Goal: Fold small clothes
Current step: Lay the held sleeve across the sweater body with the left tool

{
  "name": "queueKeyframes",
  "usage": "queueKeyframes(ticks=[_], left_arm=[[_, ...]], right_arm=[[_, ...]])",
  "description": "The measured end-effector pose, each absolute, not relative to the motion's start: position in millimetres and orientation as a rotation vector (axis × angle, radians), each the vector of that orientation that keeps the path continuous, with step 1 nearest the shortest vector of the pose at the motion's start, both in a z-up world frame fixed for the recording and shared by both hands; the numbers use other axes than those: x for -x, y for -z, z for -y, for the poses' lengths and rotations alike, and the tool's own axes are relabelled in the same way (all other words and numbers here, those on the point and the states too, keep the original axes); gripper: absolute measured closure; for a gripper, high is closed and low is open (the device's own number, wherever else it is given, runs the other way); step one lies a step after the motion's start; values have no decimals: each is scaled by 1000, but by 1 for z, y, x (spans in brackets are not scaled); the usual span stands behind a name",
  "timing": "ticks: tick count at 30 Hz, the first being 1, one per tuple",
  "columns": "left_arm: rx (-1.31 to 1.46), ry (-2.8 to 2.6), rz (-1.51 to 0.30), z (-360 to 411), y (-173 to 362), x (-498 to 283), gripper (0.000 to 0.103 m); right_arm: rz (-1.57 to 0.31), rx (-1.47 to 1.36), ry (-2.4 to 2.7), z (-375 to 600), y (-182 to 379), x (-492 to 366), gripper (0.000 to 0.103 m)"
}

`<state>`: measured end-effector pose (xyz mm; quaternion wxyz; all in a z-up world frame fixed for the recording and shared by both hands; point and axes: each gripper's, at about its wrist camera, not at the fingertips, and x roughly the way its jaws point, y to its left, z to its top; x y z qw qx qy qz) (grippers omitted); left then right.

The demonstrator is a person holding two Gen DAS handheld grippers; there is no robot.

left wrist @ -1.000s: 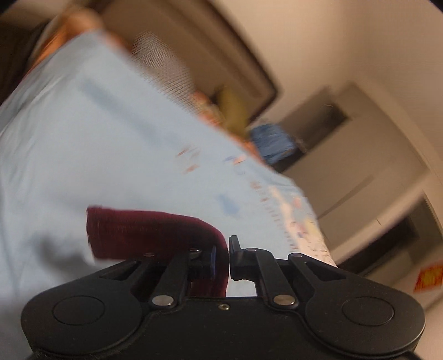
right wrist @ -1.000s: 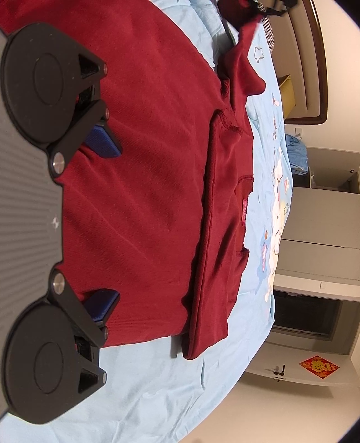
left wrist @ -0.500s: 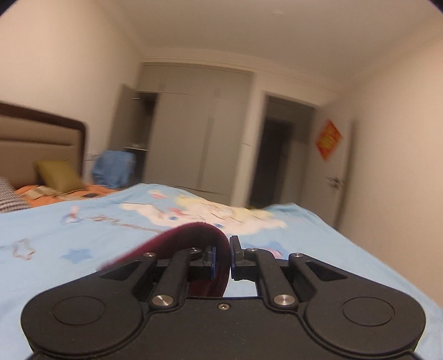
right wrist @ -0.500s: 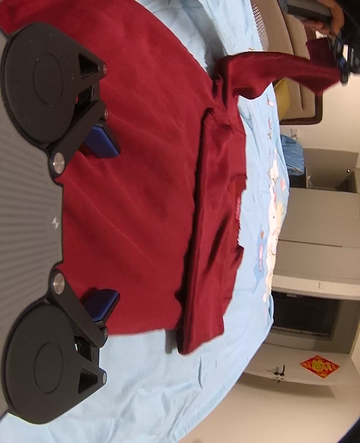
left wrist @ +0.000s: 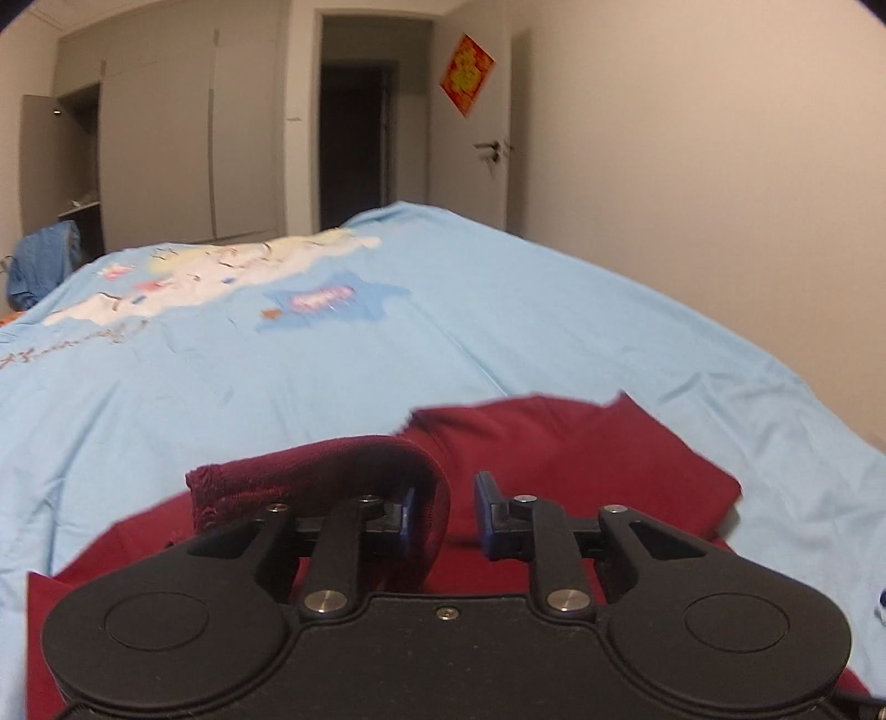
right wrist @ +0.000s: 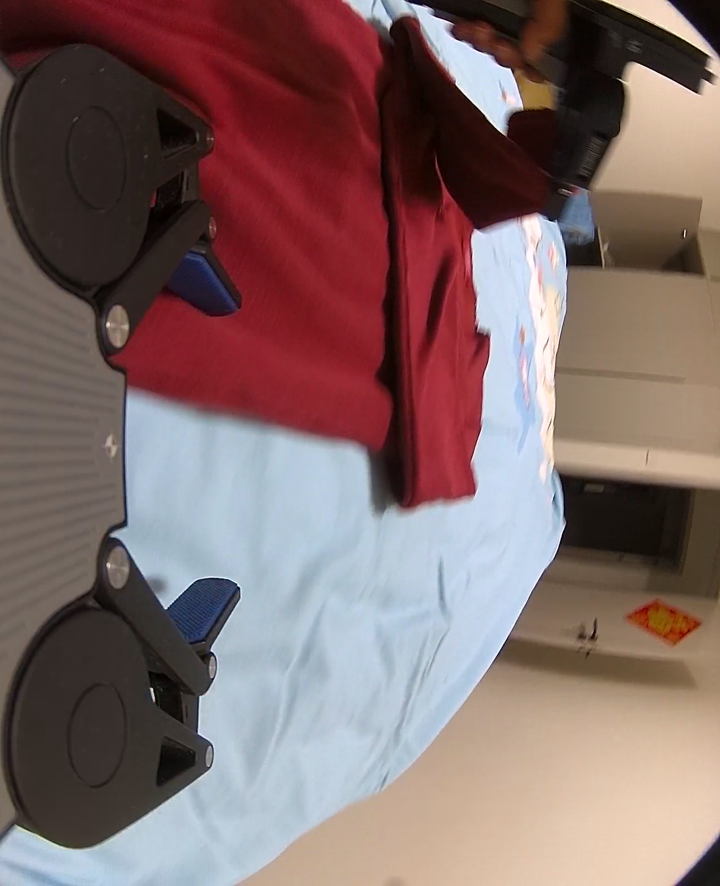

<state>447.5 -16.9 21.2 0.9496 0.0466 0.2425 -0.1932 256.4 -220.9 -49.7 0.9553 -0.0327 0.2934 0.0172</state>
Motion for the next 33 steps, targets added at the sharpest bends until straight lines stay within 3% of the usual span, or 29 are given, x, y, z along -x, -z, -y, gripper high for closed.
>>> queueKeyframes(ticks=[6,12,26,33], left_arm=[[-115,498,-538,34,-6,-429,38],[-243,581,-560,51,-2,-415,21],[-590,726,-638,66,16,-383,4],[-850,789,-595,83,23,-365,4]], right_arm=[[-612,19,-25,241,56,-249,0],[-615,17,-24,240,58,-245,0],[-608,14,-17,241,57,-243,0],[-608,21,-9,238,55,-243,0]])
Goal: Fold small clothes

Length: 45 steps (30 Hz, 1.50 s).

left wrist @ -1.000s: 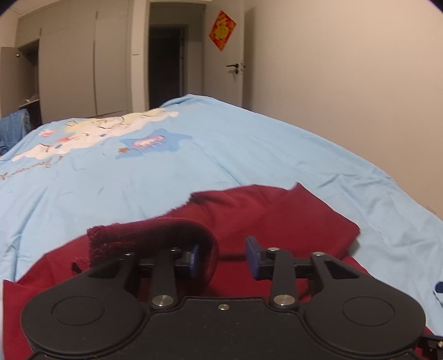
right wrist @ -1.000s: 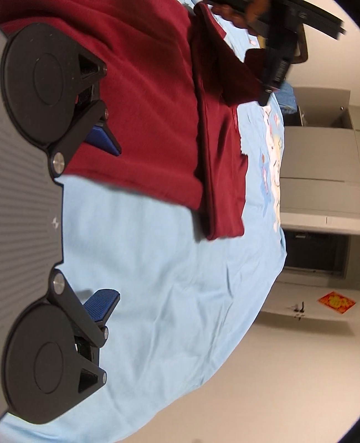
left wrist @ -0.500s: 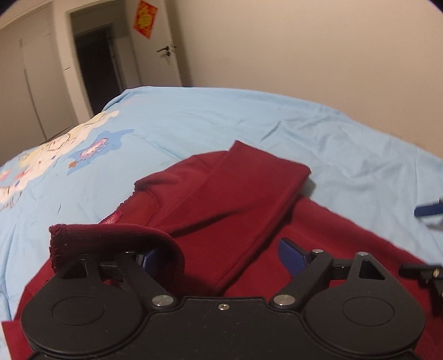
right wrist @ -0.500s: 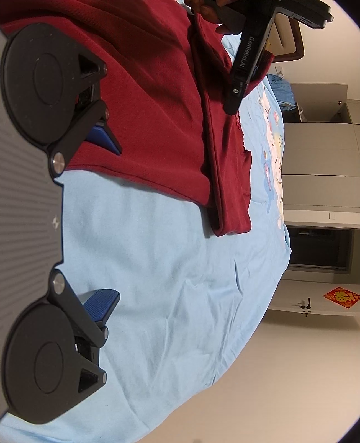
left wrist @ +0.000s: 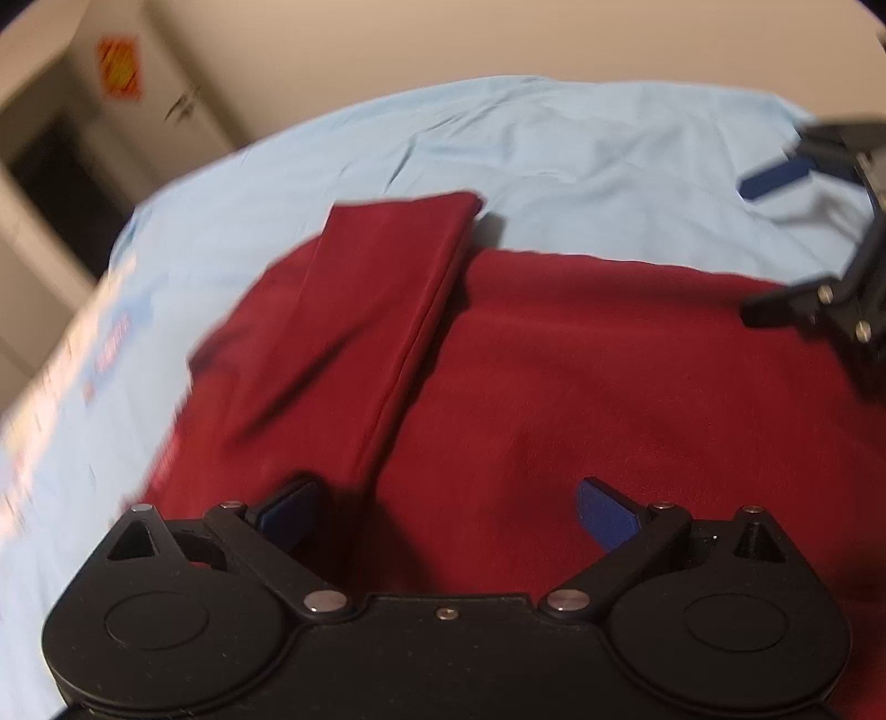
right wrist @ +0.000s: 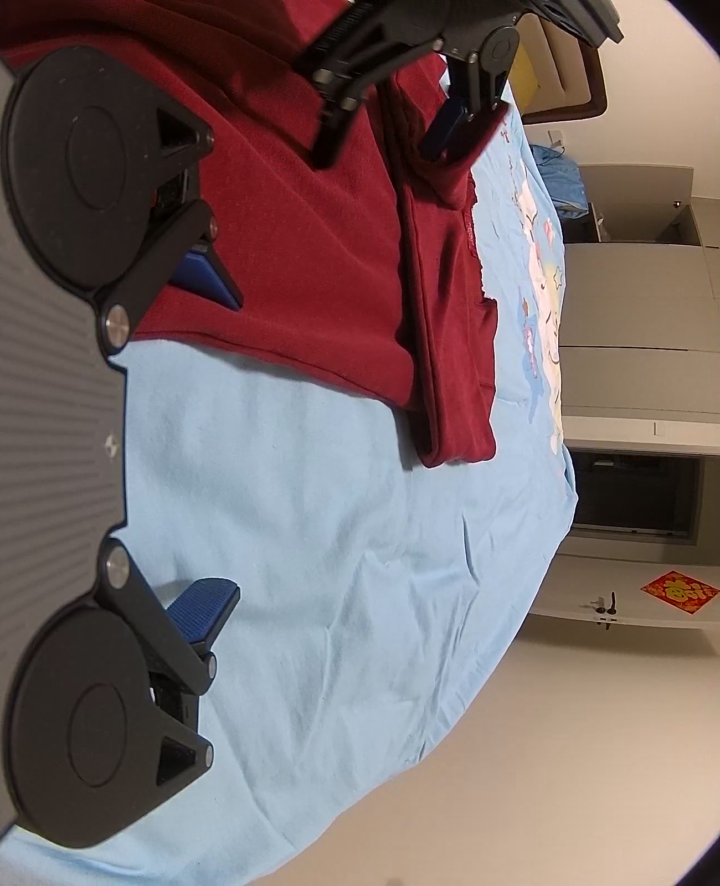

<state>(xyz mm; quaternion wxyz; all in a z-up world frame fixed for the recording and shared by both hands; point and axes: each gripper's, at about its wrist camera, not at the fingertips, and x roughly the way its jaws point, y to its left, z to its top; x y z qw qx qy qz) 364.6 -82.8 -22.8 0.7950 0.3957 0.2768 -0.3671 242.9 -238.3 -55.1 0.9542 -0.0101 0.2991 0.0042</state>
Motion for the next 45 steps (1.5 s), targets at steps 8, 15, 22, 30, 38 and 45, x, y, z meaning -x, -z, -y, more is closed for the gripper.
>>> queueKeyframes(ticks=[8,15,22,30,38,45], left_arm=[[-875,794,-529,101,6,-367,3],[-501,678,-543,43,-11,-360,1],[-245,336,-553,-39,-19,-327,1],[-114,3,-620,-119,-9,-306,1],[72,-134,-734,-166,23,-294,1],[107,-135,-743,-162,31,-278,1]], right_arm=[[-598,8,1,243,53,-237,0],[-587,-4,-1,245,52,-234,0],[-570,68,-32,228,50,-236,0],[-509,235,-207,170,42,-258,0],[-402,587,-369,84,41,-293,0],[-289,756,-477,42,39,-319,14]])
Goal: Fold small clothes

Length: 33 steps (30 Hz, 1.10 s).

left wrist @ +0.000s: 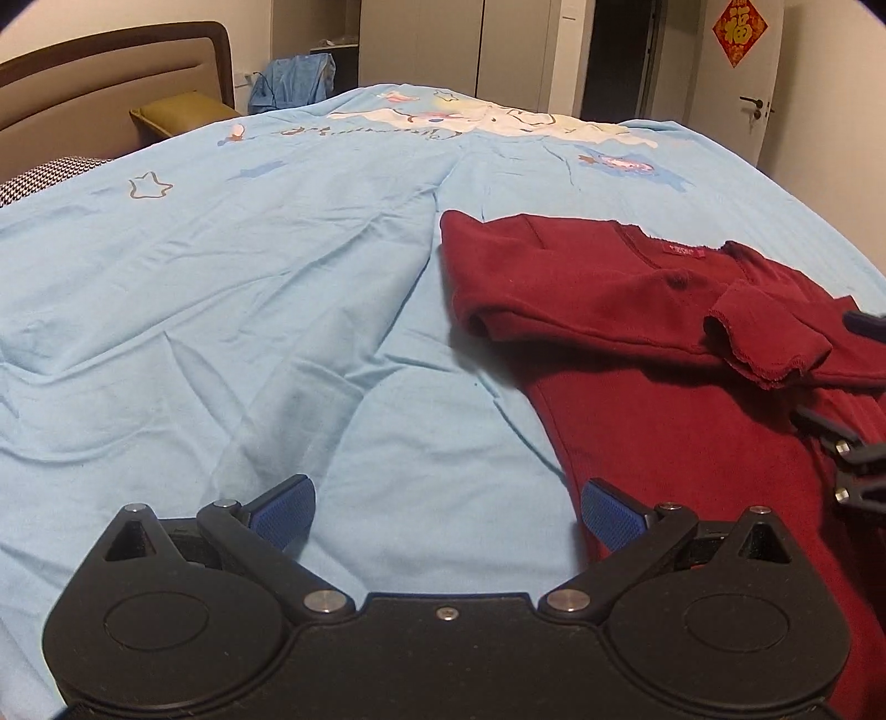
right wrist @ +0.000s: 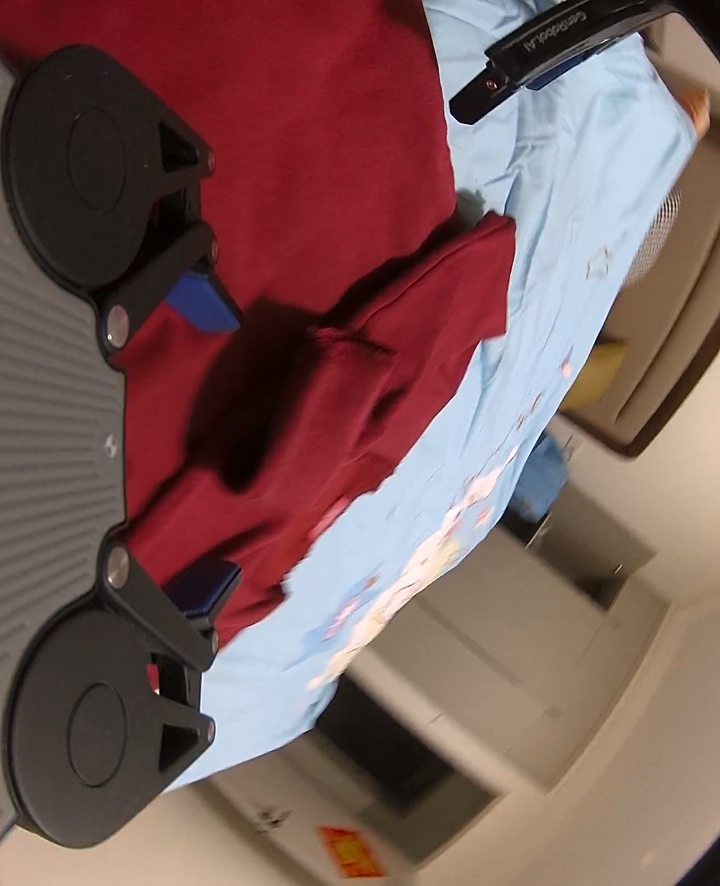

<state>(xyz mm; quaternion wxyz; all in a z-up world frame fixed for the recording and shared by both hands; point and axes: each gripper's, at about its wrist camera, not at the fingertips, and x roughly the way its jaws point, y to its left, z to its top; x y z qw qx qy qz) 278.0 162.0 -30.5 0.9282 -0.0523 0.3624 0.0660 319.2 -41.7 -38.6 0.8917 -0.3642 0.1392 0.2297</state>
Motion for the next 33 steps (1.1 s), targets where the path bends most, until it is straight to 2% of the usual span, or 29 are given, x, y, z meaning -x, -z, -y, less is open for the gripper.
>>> queueKeyframes(ticks=[3,4,6,8,9,10,14,20,29,33], left_arm=[[101,-133,-744,-160,30,-277,1],[103,-131,-742,-160,29,-277,1],[109,-129,-738,-160,28,-277,1],[110,-129,-732,-159,26,-278,1],[108,-127,-729,-159,26,-279,1],[104,-125,-726,-159,25,-280,1],[27,-154,-694,-151,24,-289,1],[-131,-197,-628,-133,23,-312,1],[-296,-212,-628,-114,32,-344,1],[-276,-227,-618,-118,32,-349,3]], right_arm=[[-259,798,-522,28,40,-325,23],[-250,806,-539,23,40,-326,29],[-237,825,-569,15,40,-331,45],[-234,831,-587,11,41,-333,70],[-232,820,-593,12,39,-334,77],[-231,799,-590,12,37,-336,88],[-264,589,-547,34,17,-346,93],[-307,257,-361,99,-5,-363,93],[-418,16,-214,164,8,-381,93],[-479,-5,-171,170,22,-385,84]])
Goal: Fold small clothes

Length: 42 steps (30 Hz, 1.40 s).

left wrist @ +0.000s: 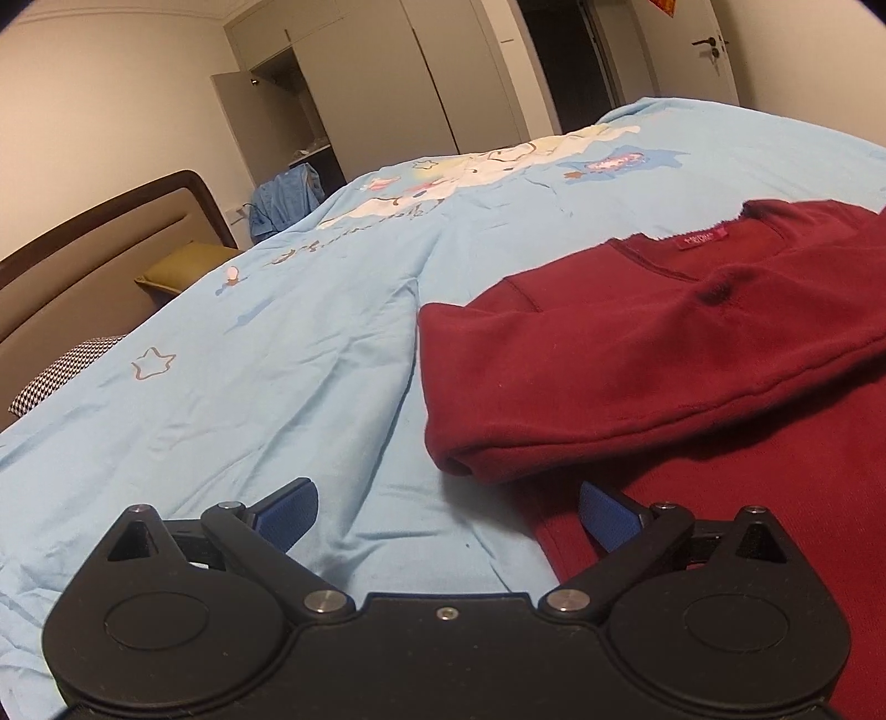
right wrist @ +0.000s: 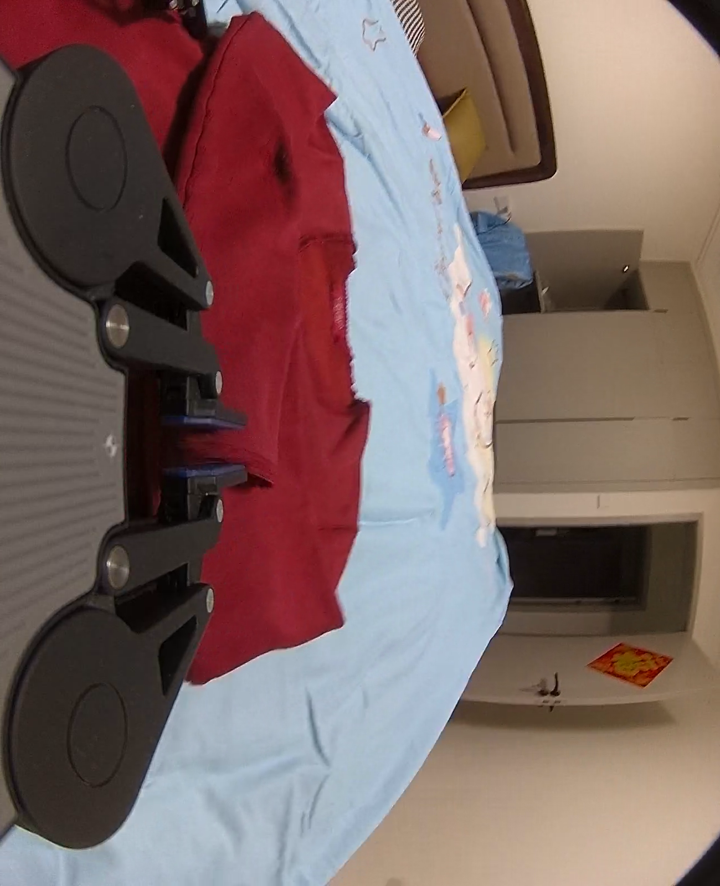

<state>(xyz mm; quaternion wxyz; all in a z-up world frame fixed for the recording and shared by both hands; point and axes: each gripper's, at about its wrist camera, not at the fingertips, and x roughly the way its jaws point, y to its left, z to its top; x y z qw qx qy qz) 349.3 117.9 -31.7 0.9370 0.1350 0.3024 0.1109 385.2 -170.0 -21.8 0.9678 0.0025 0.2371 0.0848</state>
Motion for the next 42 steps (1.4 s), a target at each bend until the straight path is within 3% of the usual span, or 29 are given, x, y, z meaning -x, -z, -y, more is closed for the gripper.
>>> queueKeyframes(ticks=[2,4,10,13,18,24,29,31,36,42], left_arm=[[-262,-240,-607,-120,31,-352,5],[-250,-255,-590,-122,29,-354,5],[-217,-306,-529,-126,25,-356,11],[-197,-297,-506,-126,26,-354,21],[-162,-318,-523,-130,32,-357,50],[5,-371,-559,-151,37,-361,53],[2,-380,-578,-148,44,-362,53],[15,-361,-589,-149,43,-362,52],[10,-320,-612,-146,39,-348,25],[18,-278,-621,-136,32,-309,3]], right_arm=[[-478,1,-150,173,24,-382,58],[-458,8,-138,172,25,-375,45],[-447,64,-164,160,27,-369,37],[-469,67,-155,158,35,-376,36],[-504,80,-131,155,47,-382,32],[-502,102,-139,154,49,-378,24],[-515,116,-138,154,54,-374,10],[-532,117,-134,155,58,-374,9],[-536,102,-141,158,56,-371,8],[-530,103,-172,168,47,-347,3]])
